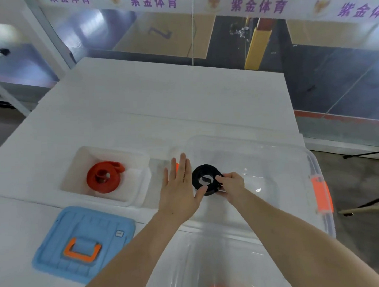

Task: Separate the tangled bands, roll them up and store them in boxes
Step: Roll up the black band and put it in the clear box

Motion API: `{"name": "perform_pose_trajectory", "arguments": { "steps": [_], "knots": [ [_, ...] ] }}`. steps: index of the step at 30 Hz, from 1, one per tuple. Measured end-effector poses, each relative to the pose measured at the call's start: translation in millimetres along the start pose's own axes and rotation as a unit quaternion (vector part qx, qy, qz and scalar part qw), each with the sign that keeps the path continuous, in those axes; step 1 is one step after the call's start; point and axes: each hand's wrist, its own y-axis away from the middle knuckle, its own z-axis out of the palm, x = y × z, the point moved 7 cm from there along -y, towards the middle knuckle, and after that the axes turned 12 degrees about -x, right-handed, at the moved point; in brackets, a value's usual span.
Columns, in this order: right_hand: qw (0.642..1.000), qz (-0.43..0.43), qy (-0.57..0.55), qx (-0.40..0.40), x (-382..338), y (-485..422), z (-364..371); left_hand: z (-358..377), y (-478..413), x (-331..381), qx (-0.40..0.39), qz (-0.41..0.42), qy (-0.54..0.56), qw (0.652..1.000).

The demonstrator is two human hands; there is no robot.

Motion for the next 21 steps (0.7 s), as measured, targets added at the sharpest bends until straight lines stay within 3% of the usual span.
{"name": "perform_pose_trajectory", "arguments": {
  "steps": [9,21],
  "knots": [
    [0.999,-0.012,0.022,0.038,9,-24,-8,4,-3,0,0.016,-0.002,0.001,1.000],
    [0.999,0.029,0.000,-0.042,5,-21,1,3,-2,2,0.007,-0.009,-0.016,1.000]
  ]
}}
